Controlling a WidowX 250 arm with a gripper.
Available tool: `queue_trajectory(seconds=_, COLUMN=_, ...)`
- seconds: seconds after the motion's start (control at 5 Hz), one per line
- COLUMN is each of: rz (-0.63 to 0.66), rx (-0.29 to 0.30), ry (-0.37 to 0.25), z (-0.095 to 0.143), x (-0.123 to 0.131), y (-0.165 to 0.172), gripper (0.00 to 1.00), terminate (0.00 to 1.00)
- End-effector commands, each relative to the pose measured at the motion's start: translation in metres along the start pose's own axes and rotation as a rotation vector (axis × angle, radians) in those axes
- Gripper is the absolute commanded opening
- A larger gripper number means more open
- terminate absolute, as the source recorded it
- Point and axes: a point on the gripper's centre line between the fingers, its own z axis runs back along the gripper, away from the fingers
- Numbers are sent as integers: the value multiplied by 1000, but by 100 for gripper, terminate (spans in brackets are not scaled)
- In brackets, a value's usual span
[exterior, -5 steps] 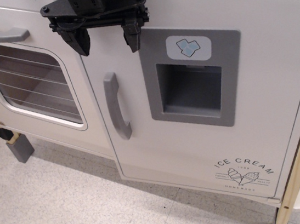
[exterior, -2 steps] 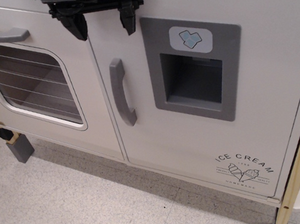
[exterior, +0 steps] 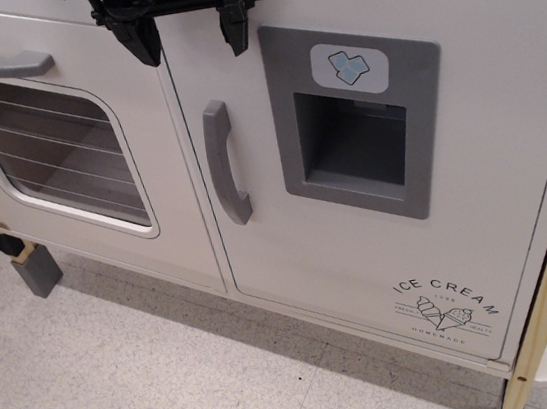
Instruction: Close fridge
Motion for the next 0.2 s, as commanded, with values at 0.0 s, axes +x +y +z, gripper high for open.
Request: queue_trajectory(seconds=0.0, rz=-81, rx=104, ry=78, z=22, x=-21, y=15, gripper=100, terminate=100)
